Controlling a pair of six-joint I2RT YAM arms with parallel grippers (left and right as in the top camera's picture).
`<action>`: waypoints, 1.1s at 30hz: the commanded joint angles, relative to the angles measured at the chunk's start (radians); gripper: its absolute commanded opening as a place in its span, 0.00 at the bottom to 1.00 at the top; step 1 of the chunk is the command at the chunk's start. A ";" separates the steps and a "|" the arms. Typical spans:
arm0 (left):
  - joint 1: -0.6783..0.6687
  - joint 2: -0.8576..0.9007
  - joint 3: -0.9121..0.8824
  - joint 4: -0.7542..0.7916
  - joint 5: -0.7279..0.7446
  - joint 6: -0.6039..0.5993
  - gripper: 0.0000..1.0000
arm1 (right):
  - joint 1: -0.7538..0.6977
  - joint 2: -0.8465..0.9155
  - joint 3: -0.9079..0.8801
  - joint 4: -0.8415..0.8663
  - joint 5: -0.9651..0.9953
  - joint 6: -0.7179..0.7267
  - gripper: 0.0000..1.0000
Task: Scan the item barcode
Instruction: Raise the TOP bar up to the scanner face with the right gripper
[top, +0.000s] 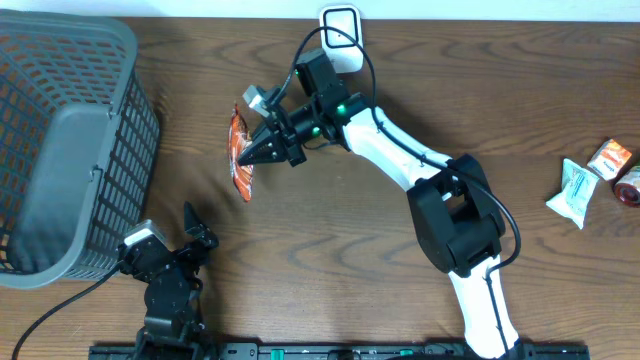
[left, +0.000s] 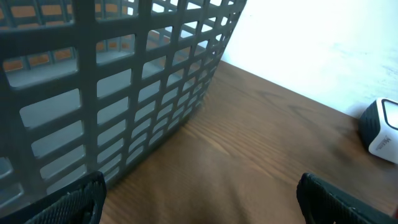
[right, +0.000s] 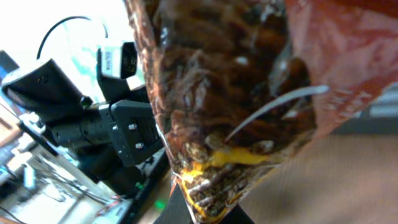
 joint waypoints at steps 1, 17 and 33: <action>0.003 -0.001 -0.025 -0.006 -0.006 -0.002 0.98 | -0.013 -0.028 0.002 0.074 -0.076 -0.114 0.01; 0.003 -0.001 -0.025 -0.006 -0.006 -0.002 0.98 | -0.032 -0.033 0.002 1.801 -0.063 0.939 0.01; 0.003 -0.001 -0.025 -0.006 -0.006 -0.002 0.98 | -0.061 -0.055 0.007 1.748 -0.072 0.977 0.01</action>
